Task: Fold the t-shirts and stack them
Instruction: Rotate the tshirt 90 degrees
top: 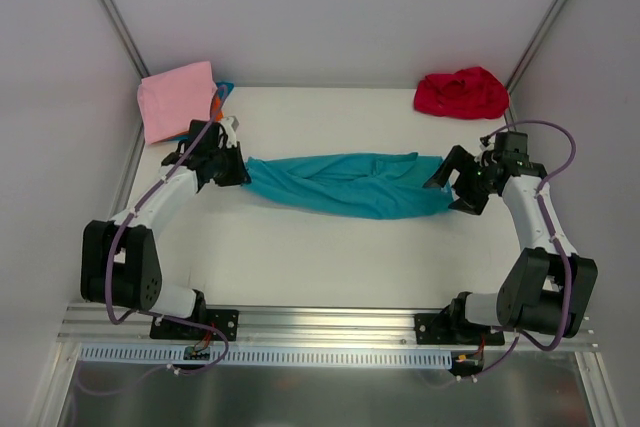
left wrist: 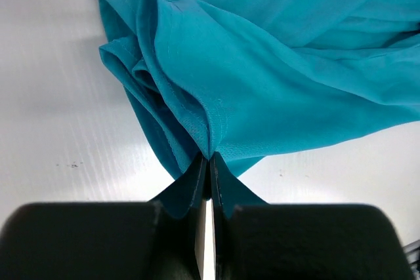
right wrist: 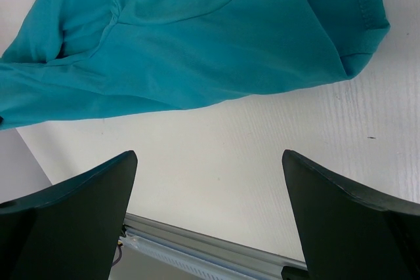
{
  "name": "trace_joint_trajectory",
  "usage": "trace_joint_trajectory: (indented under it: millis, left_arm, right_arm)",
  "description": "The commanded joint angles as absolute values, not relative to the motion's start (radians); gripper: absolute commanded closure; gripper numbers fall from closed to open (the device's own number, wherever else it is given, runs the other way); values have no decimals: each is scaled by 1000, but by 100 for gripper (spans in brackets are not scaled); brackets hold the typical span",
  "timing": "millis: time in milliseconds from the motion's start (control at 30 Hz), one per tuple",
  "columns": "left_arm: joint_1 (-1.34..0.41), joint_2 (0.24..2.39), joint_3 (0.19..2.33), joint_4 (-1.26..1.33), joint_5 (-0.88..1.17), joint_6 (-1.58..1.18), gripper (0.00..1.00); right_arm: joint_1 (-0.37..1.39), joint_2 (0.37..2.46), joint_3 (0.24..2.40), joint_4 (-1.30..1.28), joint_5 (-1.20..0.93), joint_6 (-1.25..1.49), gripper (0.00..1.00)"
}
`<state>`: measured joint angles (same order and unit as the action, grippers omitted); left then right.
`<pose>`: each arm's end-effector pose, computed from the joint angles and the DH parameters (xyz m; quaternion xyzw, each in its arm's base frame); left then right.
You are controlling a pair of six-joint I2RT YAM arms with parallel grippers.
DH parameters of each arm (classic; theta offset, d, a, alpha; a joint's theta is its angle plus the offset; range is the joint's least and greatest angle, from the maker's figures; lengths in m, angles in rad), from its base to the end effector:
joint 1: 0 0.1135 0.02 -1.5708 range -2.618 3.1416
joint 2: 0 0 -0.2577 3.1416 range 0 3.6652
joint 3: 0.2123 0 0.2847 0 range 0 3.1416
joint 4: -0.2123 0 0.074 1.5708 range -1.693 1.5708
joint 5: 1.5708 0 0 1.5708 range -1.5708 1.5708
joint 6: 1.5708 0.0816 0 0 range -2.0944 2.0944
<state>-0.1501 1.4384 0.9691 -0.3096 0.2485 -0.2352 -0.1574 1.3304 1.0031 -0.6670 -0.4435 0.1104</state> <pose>0.3631 -0.0752 0.1890 0.0088 0.9167 -0.1855 0.3537 0.3235 -0.0159 0.2073 0.0629 0.9352 0.2043 0.2822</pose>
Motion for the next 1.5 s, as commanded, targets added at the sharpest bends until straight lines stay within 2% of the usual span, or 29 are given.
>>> trace_joint_trajectory:
  millis: [0, 433, 467, 500, 600, 633, 767, 967, 1100, 1267, 1467]
  left_arm:
    - [-160, 1368, 966, -351, 278, -276, 100]
    - [-206, 1362, 775, -368, 227, -411, 100]
    - [-210, 1358, 756, -367, 224, -417, 94]
    - [-219, 1344, 746, -365, 215, -423, 68]
    - [-233, 1289, 701, -360, 158, -452, 25]
    - [-238, 1266, 689, -356, 123, -468, 2]
    - [-238, 1088, 641, -312, 106, -485, 1]
    - [-239, 919, 644, -213, 261, -456, 1]
    - [-239, 942, 667, -164, 299, -414, 1]
    - [-239, 1097, 721, -137, 353, -406, 1]
    - [-247, 1052, 733, -124, 405, -433, 1]
  right_arm:
    - [-153, 1331, 1005, -666, -472, 98, 1]
    - [-153, 1341, 1003, -661, -480, 100, 1]
    - [-153, 1341, 1003, -663, -480, 100, 0]
    - [-153, 1339, 1003, -663, -482, 101, 0]
    - [-153, 1332, 1000, -661, -485, 98, 1]
    - [-152, 1319, 997, -657, -486, 98, 0]
    - [-146, 1310, 985, -646, -503, 106, 1]
    - [-91, 1376, 986, -617, -503, 120, 1]
    - [-66, 1449, 974, -548, -511, 136, 0]
    - [-58, 1574, 1017, -503, -505, 153, 0]
    - [-58, 1747, 1114, -460, -489, 187, 1]
